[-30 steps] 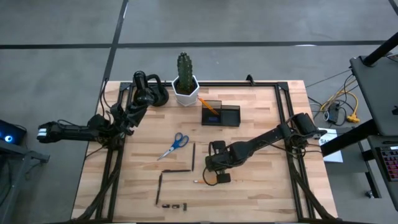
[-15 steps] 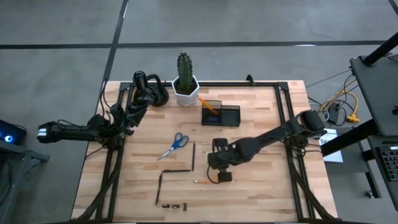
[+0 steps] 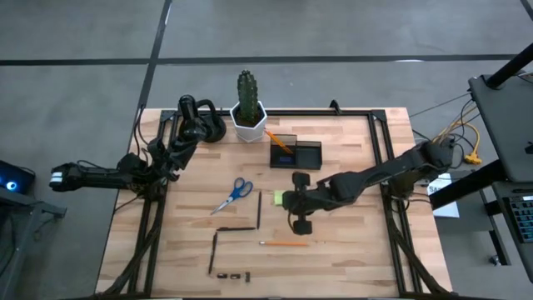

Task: Pick and place office supplies into organizer
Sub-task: Put the sticky note into the right section of the desk organizer

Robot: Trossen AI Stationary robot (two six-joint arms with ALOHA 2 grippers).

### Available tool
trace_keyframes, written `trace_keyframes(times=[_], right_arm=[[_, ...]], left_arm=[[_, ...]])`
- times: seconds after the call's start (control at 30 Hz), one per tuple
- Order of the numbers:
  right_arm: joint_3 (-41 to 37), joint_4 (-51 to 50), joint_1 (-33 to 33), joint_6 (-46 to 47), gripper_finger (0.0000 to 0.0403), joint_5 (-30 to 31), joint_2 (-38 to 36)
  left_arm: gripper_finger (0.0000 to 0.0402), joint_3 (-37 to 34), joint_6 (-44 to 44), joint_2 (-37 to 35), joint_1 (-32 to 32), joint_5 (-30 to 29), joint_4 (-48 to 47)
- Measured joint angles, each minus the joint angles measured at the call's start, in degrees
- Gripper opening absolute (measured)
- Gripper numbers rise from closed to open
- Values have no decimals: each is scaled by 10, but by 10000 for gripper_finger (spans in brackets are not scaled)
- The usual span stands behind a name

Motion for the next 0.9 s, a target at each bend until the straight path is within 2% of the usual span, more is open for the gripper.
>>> trace_keyframes(times=[0.47,0.9], right_arm=[[-67,-5,-9,43,8,51,-83],[-121,-8,-31,55,8,51,-132]], left_arm=[[130,0,-1,0,0,0,1],[130,0,-1,0,0,0,2]])
